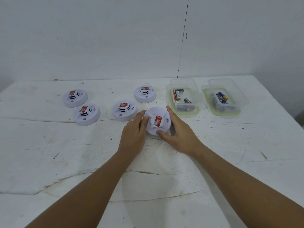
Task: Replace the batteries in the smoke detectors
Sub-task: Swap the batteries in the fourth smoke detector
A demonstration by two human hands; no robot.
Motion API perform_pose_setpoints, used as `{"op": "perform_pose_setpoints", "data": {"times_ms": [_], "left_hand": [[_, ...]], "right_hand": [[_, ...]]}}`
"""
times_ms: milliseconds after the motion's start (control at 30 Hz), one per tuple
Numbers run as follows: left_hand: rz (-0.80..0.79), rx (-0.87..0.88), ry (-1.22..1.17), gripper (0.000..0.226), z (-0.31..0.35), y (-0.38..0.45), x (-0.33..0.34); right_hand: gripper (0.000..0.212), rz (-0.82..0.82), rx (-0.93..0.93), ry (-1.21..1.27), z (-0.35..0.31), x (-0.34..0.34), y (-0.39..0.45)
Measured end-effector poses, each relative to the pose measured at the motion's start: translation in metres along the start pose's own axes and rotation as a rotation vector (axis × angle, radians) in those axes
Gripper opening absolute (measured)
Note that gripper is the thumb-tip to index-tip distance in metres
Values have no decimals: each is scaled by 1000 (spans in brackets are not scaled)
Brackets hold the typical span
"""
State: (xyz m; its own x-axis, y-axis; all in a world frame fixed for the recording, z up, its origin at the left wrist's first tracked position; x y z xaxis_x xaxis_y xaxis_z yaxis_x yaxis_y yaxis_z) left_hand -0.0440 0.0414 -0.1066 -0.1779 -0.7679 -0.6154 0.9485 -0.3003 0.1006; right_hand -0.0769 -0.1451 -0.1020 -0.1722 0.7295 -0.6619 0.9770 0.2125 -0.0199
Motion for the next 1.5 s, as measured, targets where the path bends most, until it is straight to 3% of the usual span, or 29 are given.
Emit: {"op": "perform_pose_setpoints", "data": {"times_ms": [1500], "left_hand": [[-6, 1, -12, 38, 2, -2, -1]], "right_hand": [[102, 4, -1, 19, 0, 1, 1]]}}
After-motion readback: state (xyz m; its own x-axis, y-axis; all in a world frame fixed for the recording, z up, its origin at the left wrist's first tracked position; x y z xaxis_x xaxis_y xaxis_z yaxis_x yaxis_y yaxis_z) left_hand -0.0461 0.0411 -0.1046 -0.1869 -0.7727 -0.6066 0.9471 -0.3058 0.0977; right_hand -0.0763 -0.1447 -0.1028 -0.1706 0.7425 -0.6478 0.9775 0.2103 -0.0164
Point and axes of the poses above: each hand's wrist, its own y-axis towards the middle knuckle, its own x-axis out of the palm, z = x × y, the point moved 2 cm from there along y, towards the middle knuckle, and after that the axes turned 12 degrees about -z, right-handed, at the moved point
